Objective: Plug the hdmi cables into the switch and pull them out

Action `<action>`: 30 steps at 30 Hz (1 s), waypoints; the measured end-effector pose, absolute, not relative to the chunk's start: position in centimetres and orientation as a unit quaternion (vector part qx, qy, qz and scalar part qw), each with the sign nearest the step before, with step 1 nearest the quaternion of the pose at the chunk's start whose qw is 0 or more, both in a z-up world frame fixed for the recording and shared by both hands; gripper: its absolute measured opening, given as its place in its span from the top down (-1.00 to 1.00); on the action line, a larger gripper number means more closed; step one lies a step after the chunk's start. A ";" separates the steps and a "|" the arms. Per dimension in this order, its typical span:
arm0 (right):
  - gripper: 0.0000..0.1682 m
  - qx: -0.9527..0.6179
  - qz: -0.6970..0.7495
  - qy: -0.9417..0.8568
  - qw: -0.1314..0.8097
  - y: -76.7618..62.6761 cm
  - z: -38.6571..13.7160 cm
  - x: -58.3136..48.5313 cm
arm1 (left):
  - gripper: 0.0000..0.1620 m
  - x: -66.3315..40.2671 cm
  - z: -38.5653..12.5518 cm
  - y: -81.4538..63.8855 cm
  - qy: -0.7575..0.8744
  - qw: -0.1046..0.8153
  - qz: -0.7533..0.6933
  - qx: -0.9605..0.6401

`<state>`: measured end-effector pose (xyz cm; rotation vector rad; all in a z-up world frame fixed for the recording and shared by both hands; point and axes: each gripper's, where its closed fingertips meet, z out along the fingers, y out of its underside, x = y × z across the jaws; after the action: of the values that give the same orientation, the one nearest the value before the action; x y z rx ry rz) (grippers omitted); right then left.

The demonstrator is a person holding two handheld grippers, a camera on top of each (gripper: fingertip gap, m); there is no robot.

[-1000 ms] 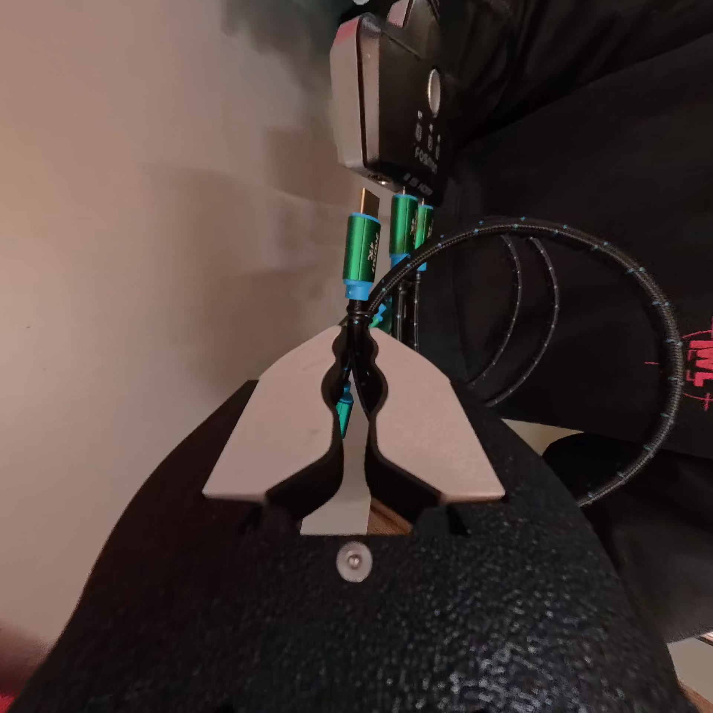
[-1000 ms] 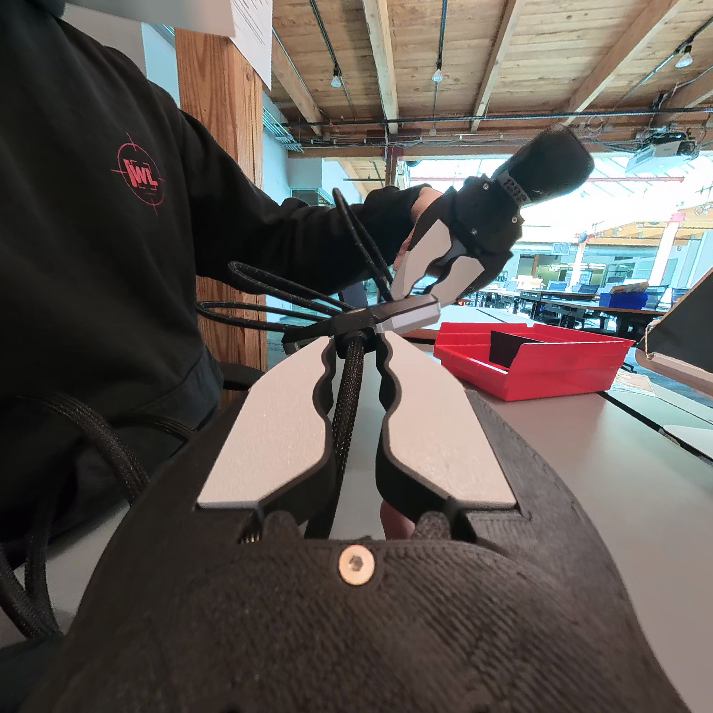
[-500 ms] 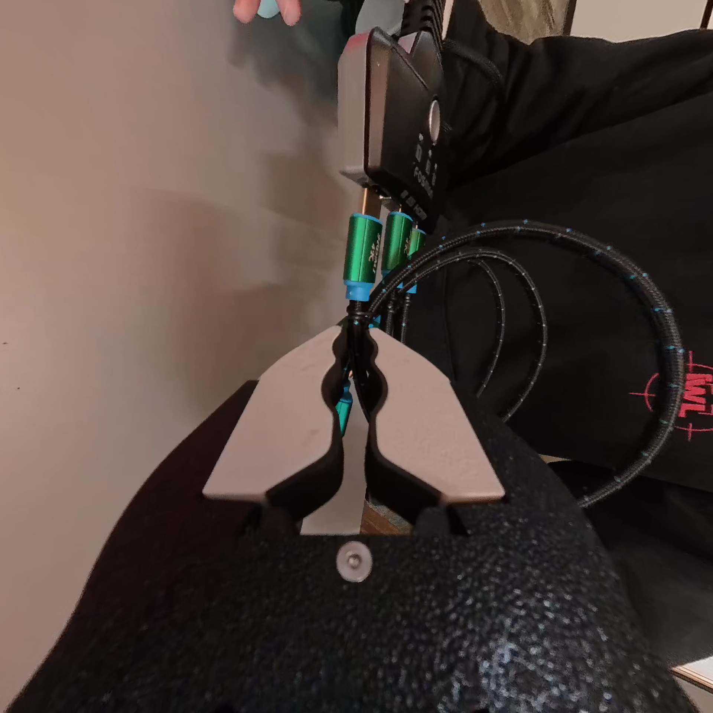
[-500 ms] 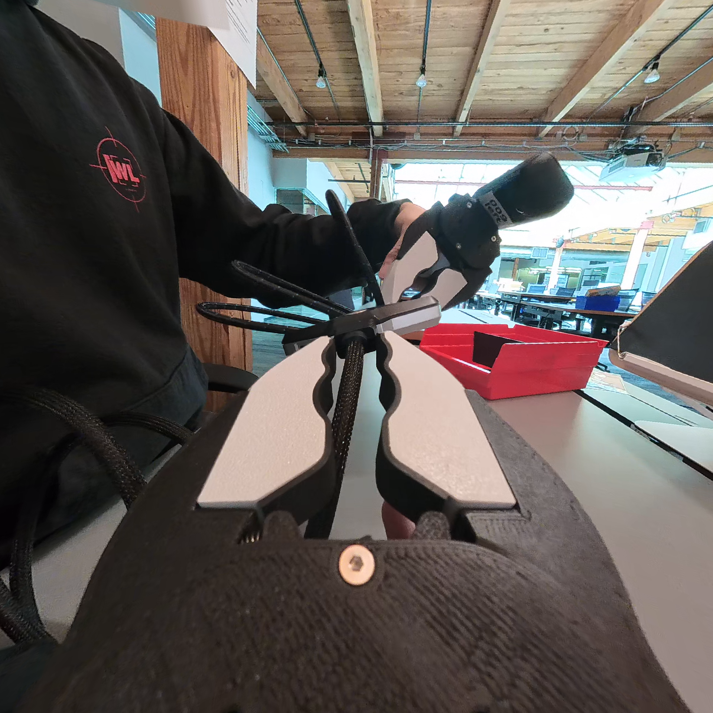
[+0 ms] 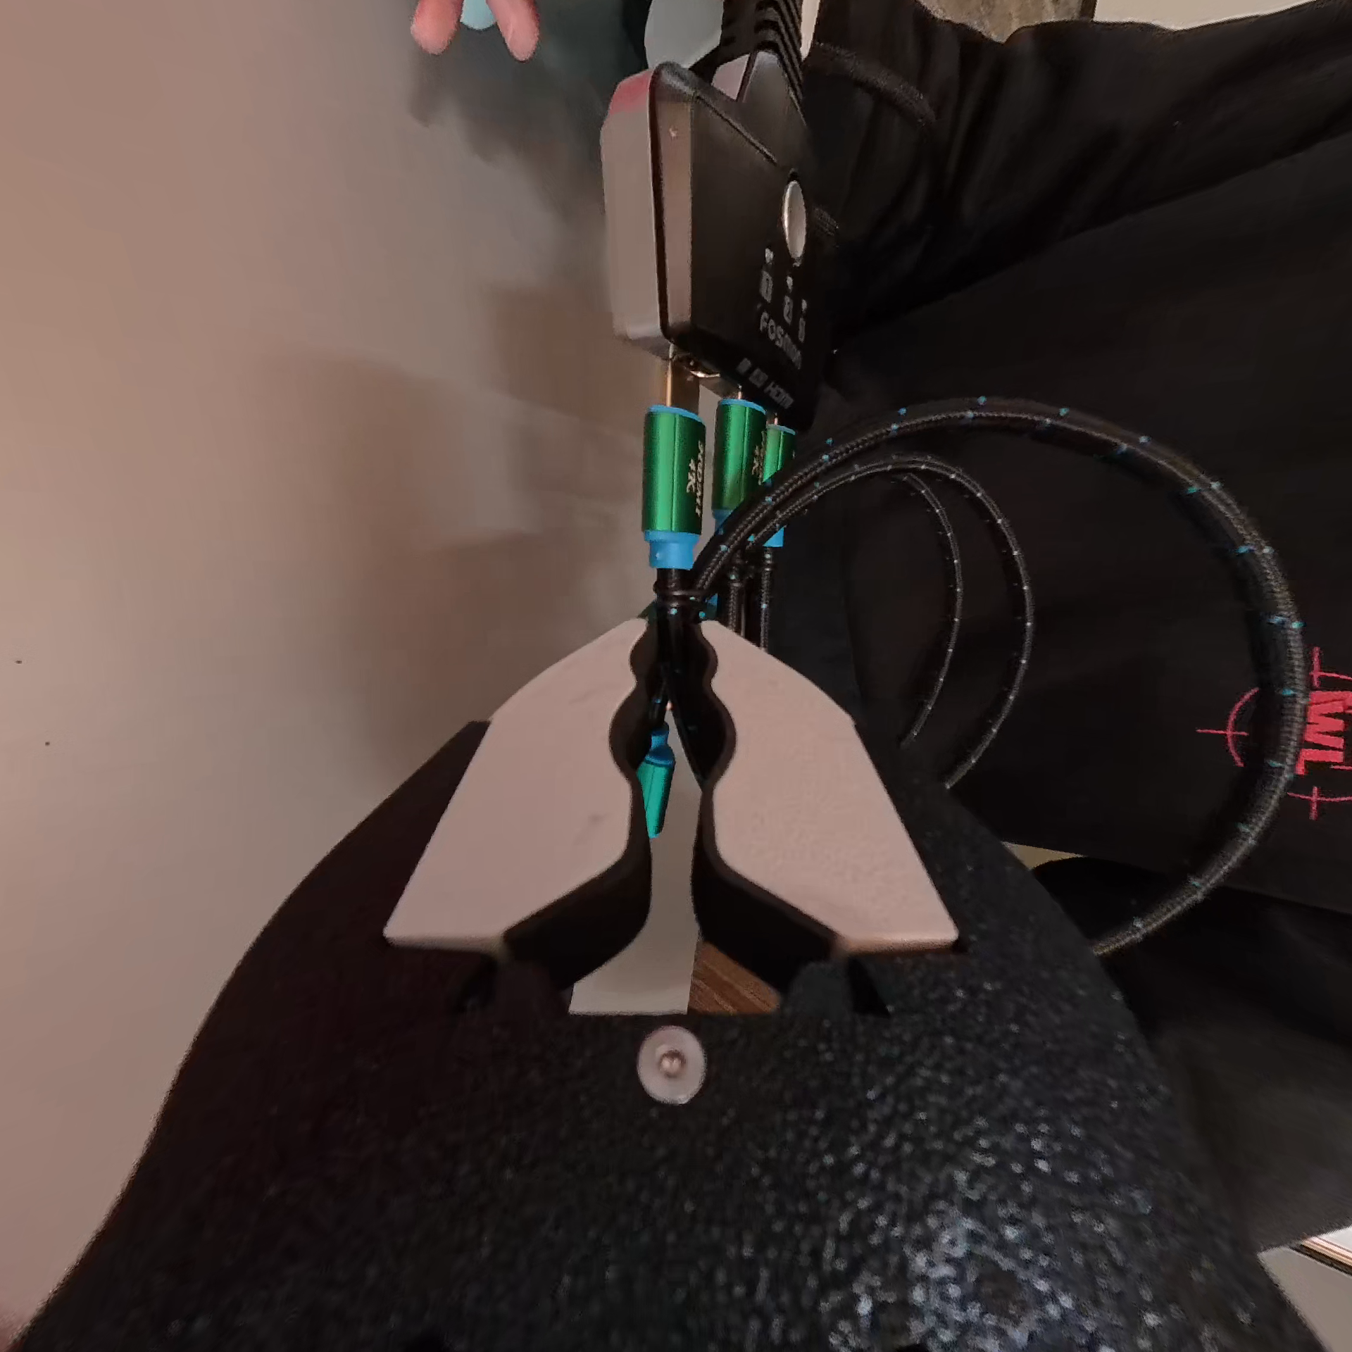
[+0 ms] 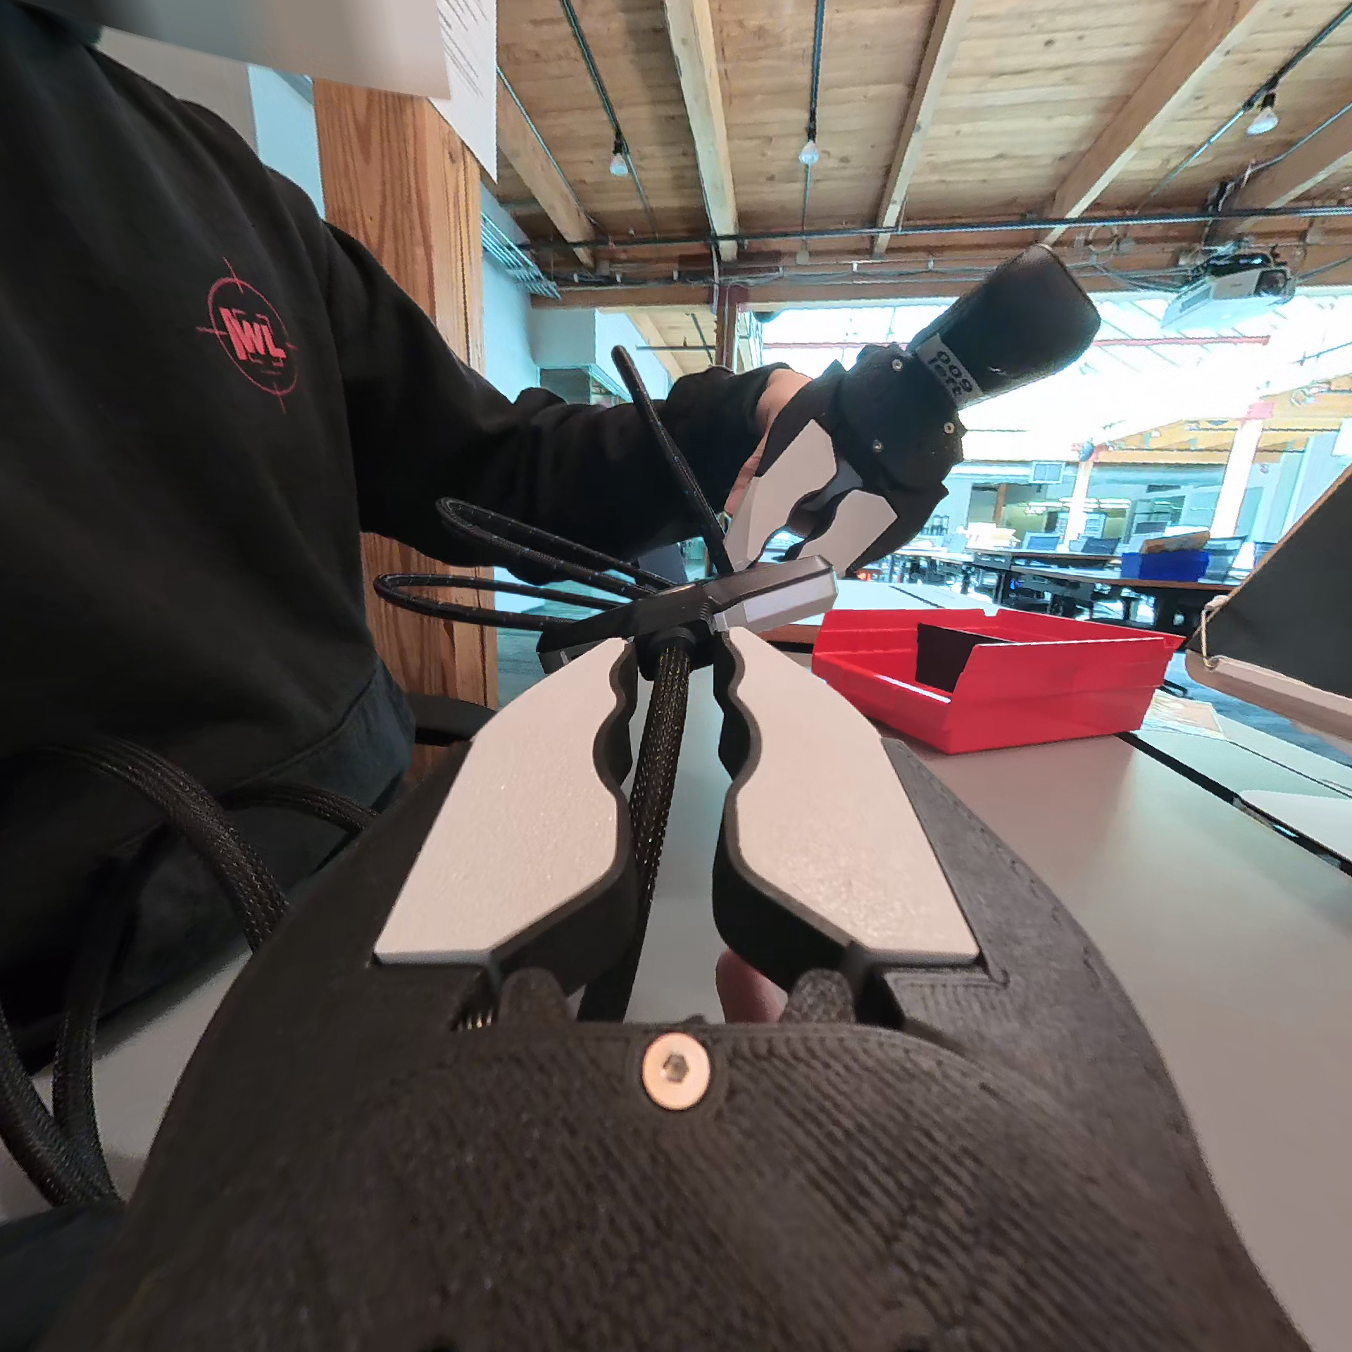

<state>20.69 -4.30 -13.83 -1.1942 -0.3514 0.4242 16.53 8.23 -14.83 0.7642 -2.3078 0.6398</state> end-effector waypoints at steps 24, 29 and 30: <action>0.76 -0.539 0.203 -0.168 0.800 -4.6 -13.7 20.6 | 0.92 16.4 -14.4 7.9 -0.871 0.317 0.242 0.286; 0.76 -0.537 0.209 -0.167 0.800 -4.7 -13.7 20.6 | 0.92 16.1 -14.4 7.6 -0.876 0.318 0.234 0.275; 0.76 -0.540 0.212 -0.166 0.798 -4.6 -13.8 20.6 | 0.92 16.2 -14.5 7.7 -0.880 0.312 0.230 0.274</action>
<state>20.60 -4.60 -13.77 -1.1592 -0.3557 0.4551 16.15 7.66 -14.46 0.7236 -2.3235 0.6059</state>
